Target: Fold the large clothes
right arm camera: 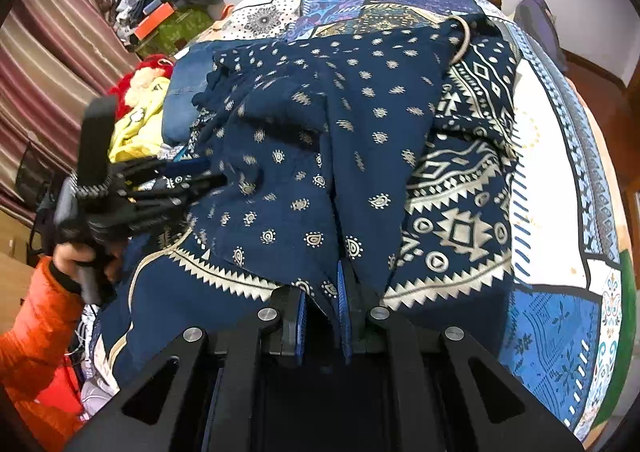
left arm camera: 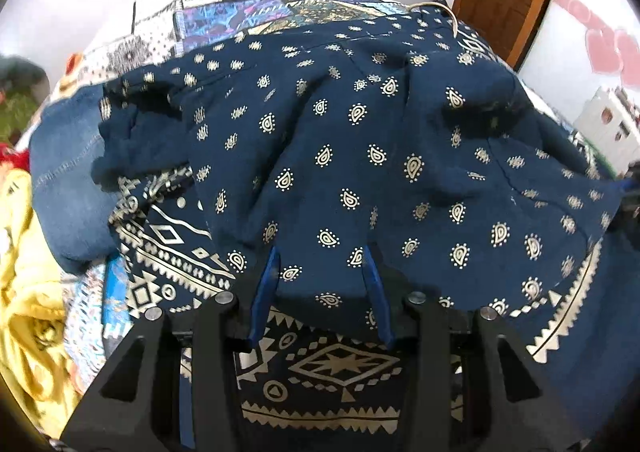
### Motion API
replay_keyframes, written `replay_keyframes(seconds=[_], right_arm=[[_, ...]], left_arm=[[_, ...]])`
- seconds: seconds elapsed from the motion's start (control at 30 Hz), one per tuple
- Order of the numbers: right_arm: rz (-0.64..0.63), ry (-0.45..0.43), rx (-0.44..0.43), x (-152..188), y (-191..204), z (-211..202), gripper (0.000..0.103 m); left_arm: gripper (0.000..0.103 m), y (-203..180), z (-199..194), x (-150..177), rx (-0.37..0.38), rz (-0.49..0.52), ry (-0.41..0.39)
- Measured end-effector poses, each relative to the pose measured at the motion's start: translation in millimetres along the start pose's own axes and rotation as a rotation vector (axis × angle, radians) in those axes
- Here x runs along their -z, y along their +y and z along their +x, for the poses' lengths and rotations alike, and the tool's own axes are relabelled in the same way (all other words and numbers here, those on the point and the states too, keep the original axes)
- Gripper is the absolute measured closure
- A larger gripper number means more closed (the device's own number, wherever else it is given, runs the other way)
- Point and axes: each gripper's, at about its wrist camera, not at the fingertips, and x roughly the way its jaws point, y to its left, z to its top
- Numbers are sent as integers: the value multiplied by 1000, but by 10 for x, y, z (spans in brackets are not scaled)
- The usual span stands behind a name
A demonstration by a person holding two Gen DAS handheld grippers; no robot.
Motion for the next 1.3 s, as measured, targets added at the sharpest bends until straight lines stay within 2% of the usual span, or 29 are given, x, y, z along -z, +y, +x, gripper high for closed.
replay_keyframes(seconds=[0.13,0.23,0.27,0.37,0.47,0.53,0.6,0.67,0.77,0.87,0.97,1.07,1.3], right_arm=[[28,4,-50,20,-136,-95,93],[40,15,-54,33,-184,-191,93],[41,20,-34,40,-192,-229,93],[35,0,112,74,-283,-384,93],[64,-20,170,20,-477,-486,93],[80,-45,187,-83,-568,-518,93],[73,-71,210,-262,-609,-505,93],[58,-93,248,-447,-629,-461,93],[15,-123,313,-818,-627,-282,93],[-17,-120,372,-1117,-628,-11,93],[-33,-79,442,-1348,-703,346,93],[-50,-26,487,-1415,-840,657,93],[-119,-95,470,-1269,-918,603,93]], left_arm=[[59,16,18,6,-13,13,3],[57,43,40,-7,-14,3,3],[58,48,34,-12,-12,-2,3],[58,75,-15,-9,-5,-24,-3],[57,158,-126,-16,8,-46,-2],[53,295,-243,-38,6,-83,-16],[42,457,-354,-56,-11,-125,-44],[37,673,-436,-96,-51,-166,-73],[37,1064,-449,-168,-114,-237,-69],[37,1461,-358,-186,-116,-333,-48],[37,1833,-192,-222,-109,-419,-25],[37,2084,30,-279,-86,-486,-3],[37,2257,413,-467,2,-545,10]])
